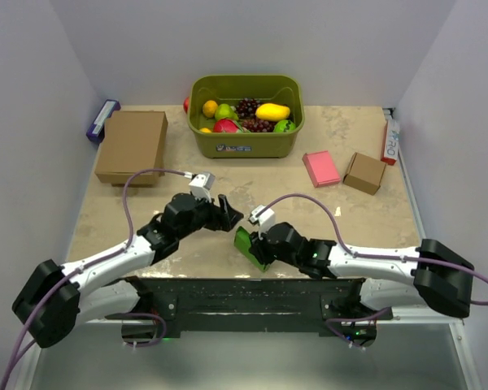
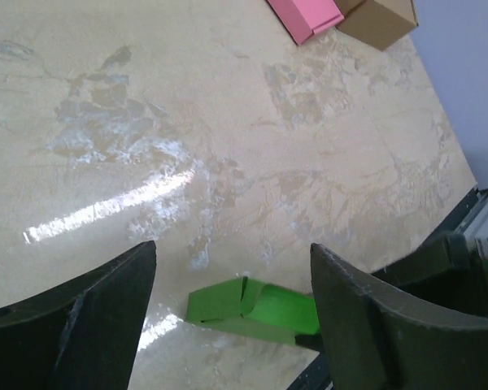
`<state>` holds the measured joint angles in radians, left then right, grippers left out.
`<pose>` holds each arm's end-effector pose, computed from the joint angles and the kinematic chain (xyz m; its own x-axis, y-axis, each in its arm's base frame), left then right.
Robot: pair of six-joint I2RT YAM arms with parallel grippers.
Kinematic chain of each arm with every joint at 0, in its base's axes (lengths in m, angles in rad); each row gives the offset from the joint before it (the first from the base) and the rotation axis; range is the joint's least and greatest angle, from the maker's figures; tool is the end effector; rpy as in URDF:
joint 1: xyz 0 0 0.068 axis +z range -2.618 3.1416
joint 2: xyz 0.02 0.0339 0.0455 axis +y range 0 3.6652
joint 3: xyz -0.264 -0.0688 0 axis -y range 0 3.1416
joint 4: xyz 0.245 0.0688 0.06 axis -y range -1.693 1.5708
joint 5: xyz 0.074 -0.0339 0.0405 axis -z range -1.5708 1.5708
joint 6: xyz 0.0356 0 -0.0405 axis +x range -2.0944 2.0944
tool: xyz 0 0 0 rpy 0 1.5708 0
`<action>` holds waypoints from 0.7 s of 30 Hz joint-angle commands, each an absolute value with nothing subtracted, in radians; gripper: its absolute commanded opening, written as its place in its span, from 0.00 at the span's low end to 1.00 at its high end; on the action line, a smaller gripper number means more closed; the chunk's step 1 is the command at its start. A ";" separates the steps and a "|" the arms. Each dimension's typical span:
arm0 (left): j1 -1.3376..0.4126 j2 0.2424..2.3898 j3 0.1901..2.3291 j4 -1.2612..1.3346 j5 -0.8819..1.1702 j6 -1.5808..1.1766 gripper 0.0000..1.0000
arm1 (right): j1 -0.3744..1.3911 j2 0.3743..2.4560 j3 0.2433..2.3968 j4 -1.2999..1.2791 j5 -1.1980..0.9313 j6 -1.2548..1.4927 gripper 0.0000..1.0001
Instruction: Fold the paper box
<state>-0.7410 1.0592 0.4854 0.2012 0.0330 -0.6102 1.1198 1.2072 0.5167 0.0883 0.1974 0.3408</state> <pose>0.1697 -0.1569 0.2212 -0.6197 -0.2093 -0.7564 0.4176 0.7281 -0.5436 0.1122 0.2156 0.1888 -0.5041 -0.2890 -0.8138 -0.6829 0.7103 0.1707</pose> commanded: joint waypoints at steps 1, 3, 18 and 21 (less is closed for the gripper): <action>-0.649 1.143 0.515 0.360 0.181 -0.655 0.85 | 1.154 1.288 0.572 0.144 0.363 0.262 0.24; -0.635 1.172 0.505 0.400 0.216 -0.657 0.86 | 1.157 1.321 0.580 0.167 0.380 0.253 0.24; -0.626 1.230 0.350 0.538 0.261 -0.716 0.87 | 1.158 1.371 0.588 0.186 0.374 0.255 0.24; -0.624 1.238 0.325 0.563 0.242 -0.721 0.86 | 1.158 1.373 0.586 0.187 0.367 0.255 0.24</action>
<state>-0.6346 1.2282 0.3523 0.4759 0.2375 -0.7071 1.1584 1.3544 0.5781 0.2035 0.3462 0.2672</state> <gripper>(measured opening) 0.863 0.320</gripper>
